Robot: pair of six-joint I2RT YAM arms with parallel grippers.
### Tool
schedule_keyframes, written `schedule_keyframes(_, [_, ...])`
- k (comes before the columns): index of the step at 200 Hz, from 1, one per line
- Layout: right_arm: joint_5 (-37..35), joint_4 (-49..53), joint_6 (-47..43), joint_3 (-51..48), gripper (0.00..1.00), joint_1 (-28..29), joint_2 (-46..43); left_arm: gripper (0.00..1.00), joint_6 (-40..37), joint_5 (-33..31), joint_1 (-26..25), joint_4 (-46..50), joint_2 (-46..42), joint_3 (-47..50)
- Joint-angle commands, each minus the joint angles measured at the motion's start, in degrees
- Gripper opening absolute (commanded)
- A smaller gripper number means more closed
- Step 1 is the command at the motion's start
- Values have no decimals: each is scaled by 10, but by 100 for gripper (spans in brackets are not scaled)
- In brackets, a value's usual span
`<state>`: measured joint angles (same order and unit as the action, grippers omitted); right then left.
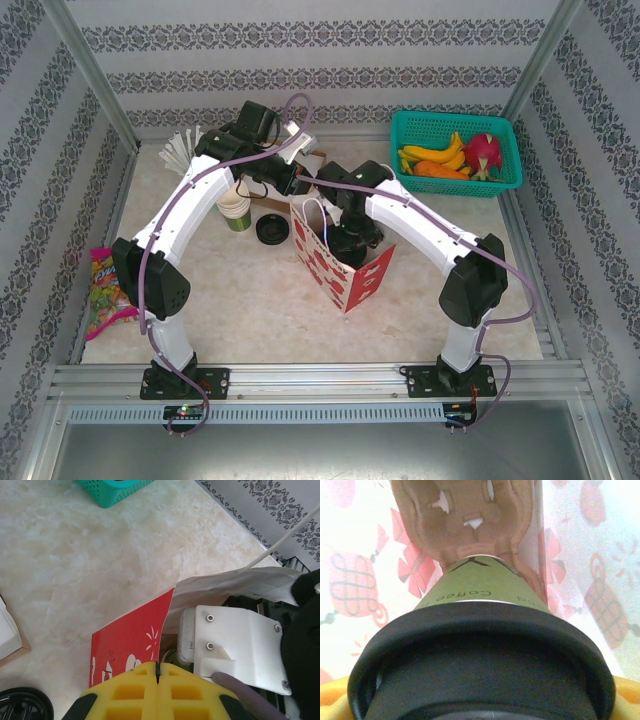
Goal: Pack the takeout coffee
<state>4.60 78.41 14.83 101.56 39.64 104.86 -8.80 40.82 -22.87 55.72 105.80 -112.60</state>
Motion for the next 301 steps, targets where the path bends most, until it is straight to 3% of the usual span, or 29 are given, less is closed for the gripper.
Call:
schedule_keyframes(1, [-1, 31, 2, 35, 57, 7, 8, 0, -18, 29, -2, -12, -9, -2])
schedule_keyframes(62, [-13, 46, 7, 62, 56, 4, -7, 0, -31, 26, -2, -2, -15, 6])
schedule_keyframes(166, [-10, 55, -12, -18, 56, 3, 9, 0, -31, 3, -2, -16, -30, 19])
schedule_keyframes(301, [-5, 47, -22, -36, 56, -2, 26, 0, -28, 4, -2, -23, -27, 19])
